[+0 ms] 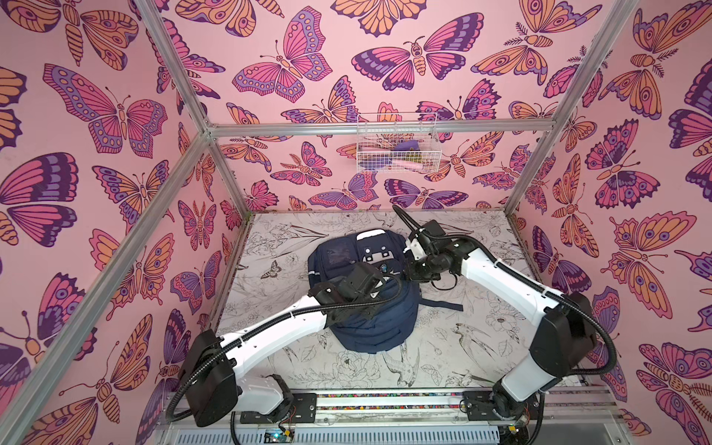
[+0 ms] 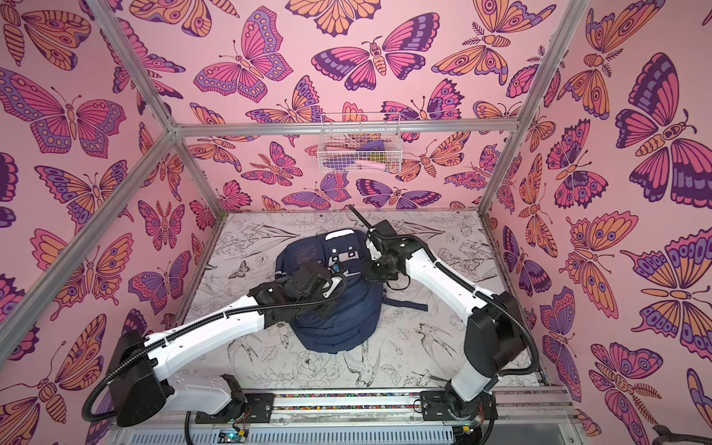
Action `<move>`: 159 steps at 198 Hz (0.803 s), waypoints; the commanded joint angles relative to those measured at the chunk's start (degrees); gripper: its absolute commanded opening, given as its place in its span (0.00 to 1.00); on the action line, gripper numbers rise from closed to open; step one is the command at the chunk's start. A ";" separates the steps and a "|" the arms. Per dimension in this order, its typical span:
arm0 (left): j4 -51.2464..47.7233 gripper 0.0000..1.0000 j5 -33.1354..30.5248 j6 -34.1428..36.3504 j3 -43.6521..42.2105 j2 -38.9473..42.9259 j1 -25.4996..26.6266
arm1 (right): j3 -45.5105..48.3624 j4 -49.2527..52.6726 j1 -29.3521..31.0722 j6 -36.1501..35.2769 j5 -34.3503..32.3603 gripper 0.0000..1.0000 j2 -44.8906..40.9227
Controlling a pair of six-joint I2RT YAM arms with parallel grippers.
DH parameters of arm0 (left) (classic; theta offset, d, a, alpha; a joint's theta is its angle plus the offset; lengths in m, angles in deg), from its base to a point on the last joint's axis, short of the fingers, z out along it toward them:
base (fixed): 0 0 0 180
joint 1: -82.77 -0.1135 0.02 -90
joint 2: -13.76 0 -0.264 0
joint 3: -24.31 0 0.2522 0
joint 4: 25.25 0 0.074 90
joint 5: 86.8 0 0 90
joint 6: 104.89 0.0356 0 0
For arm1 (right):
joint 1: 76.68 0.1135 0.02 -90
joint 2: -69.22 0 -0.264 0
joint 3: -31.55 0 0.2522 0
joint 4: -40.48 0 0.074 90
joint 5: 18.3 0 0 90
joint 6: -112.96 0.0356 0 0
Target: Pack the student bag
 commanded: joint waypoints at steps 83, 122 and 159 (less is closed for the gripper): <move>-9.57 0.00 -3.37 -0.70 -1.78 2.84 1.19 | 11.47 -1.49 -12.86 7.96 -22.00 0.00 -9.39; -9.20 0.00 -1.73 -1.36 -1.30 1.98 1.17 | 20.80 -2.00 -13.10 9.88 -23.76 0.00 -20.34; -9.00 0.00 -1.44 -1.66 -0.81 0.56 1.20 | 21.26 -3.17 -14.23 8.35 -23.35 0.00 -18.19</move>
